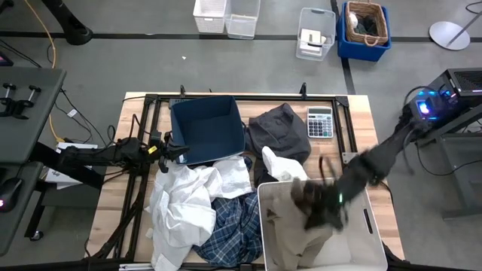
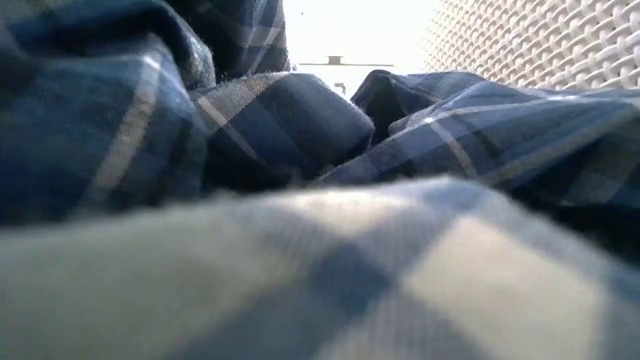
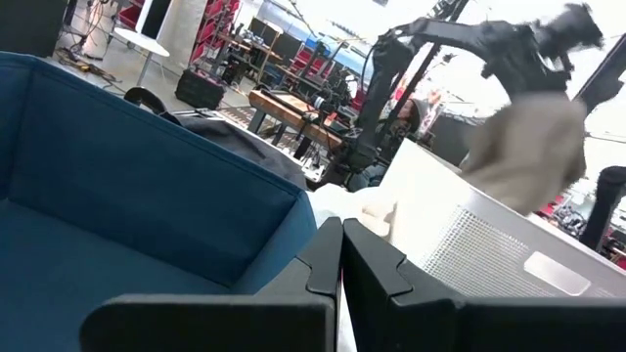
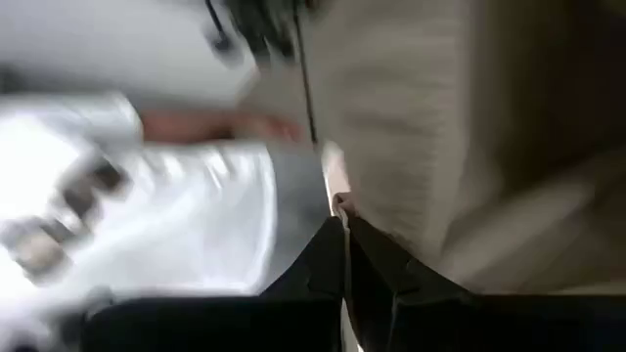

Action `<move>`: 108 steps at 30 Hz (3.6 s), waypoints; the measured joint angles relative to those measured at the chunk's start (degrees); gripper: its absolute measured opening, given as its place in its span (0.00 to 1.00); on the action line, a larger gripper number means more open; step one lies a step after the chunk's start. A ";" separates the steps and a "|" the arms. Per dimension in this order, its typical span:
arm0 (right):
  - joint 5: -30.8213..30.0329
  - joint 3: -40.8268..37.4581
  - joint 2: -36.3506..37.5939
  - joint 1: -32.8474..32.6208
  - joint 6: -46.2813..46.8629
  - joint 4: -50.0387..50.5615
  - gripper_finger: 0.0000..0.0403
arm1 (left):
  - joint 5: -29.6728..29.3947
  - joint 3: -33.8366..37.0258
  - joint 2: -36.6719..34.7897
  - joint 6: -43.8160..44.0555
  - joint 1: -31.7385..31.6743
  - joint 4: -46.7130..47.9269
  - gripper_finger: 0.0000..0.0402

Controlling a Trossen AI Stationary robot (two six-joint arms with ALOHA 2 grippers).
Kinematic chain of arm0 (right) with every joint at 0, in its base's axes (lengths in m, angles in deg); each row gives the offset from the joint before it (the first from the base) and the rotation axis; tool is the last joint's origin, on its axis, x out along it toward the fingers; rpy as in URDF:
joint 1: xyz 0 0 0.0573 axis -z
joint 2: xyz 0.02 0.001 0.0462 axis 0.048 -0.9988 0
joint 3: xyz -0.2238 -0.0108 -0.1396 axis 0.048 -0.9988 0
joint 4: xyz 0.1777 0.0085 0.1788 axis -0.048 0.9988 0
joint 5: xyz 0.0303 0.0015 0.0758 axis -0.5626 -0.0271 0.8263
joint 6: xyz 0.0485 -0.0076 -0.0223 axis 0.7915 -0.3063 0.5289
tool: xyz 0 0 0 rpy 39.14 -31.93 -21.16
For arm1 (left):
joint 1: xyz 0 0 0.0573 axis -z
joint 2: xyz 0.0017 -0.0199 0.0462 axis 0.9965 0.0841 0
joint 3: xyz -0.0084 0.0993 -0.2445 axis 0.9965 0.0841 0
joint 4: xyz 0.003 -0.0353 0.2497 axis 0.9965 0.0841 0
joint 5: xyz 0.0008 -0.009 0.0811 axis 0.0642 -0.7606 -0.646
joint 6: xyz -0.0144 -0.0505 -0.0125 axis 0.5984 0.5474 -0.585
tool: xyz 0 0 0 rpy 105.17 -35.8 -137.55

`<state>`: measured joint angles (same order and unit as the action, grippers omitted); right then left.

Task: Sort clothes
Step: Put the brown pants into the white laundry bin, then put the gray shorts into the blue laundry bin

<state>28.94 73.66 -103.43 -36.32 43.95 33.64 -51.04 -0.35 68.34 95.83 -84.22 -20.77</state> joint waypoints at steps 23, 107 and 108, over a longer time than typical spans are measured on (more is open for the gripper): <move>5.09 7.36 -16.12 -13.22 6.36 23.57 0.49 | 0.00 0.01 0.01 0.00 0.00 0.02 0.00; -5.30 44.48 -35.43 49.78 -48.40 -35.85 0.00 | 0.00 0.02 0.02 0.00 0.00 0.02 0.00; -5.76 45.28 -36.62 49.97 -49.07 -37.37 0.00 | 0.01 0.02 0.02 0.00 0.00 0.02 0.00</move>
<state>23.18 118.94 -140.05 13.65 -5.12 -3.74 -51.03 -0.33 68.36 95.83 -84.22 -20.75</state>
